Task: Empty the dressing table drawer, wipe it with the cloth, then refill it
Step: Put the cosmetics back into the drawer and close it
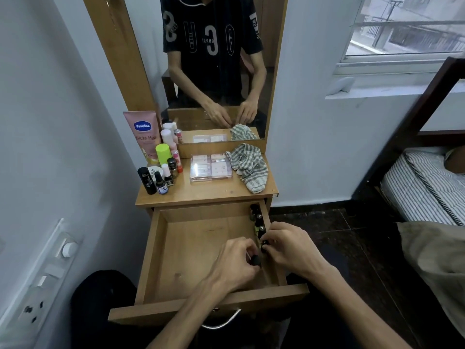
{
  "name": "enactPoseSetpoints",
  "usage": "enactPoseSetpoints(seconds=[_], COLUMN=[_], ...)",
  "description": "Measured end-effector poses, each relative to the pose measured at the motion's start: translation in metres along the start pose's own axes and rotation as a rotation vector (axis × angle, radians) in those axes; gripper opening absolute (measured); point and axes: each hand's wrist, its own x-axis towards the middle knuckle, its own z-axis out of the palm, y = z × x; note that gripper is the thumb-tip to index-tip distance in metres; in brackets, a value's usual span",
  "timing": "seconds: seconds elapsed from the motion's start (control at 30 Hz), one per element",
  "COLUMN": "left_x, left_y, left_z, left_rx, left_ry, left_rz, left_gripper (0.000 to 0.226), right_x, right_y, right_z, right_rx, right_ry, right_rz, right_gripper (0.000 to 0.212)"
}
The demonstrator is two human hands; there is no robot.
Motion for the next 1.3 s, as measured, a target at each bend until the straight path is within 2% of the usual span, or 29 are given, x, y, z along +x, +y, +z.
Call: enactPoseSetpoints(seconds=[0.1, 0.3, 0.4, 0.53, 0.63, 0.77, 0.97, 1.03, 1.17, 1.3], left_x=[0.002, 0.007, 0.008, 0.01, 0.013, 0.017, 0.012, 0.007, -0.003, -0.013], left_y=[0.0, 0.007, 0.004, -0.004, -0.001, 0.003, -0.002, -0.006, -0.021, -0.037], left_z=[0.004, 0.008, 0.01, 0.009, 0.008, 0.009, -0.004, -0.019, -0.071, -0.137], left_rx=[-0.025, -0.043, -0.058, -0.099, -0.083, -0.107, -0.155, -0.139, -0.132, -0.113], left_ry=[-0.028, -0.059, -0.093, -0.136, -0.203, -0.19, -0.238, -0.088, 0.455, 0.912], left_rz=[-0.014, -0.022, -0.093, -0.21, -0.192, -0.197, -0.231, -0.236, -0.228, -0.209], left_gripper=[0.02, 0.025, 0.028, 0.014, 0.006, 0.002, 0.009, 0.014, 0.018, 0.019], right_x=[0.0, -0.005, -0.011, -0.015, -0.014, -0.014, 0.0, 0.017, 0.066, 0.121], right_y=[-0.001, -0.001, -0.002, -0.003, -0.007, -0.008, -0.026, -0.039, -0.076, -0.124], right_z=[0.002, -0.004, -0.009, -0.012, -0.015, -0.013, -0.022, -0.025, -0.025, -0.016], right_rx=[-0.001, 0.061, 0.116, 0.133, 0.097, 0.079, 0.154, 0.189, 0.283, 0.335], right_ry=[0.002, -0.029, -0.016, -0.027, -0.064, -0.087, 0.023, 0.084, 0.167, 0.23], right_rz=[0.034, 0.101, 0.113, 0.105, 0.111, 0.1, 0.049, 0.025, -0.038, -0.107], right_gripper=[0.021, 0.04, 0.036, 0.03, 0.037, 0.038, 0.031, 0.024, 0.018, 0.025])
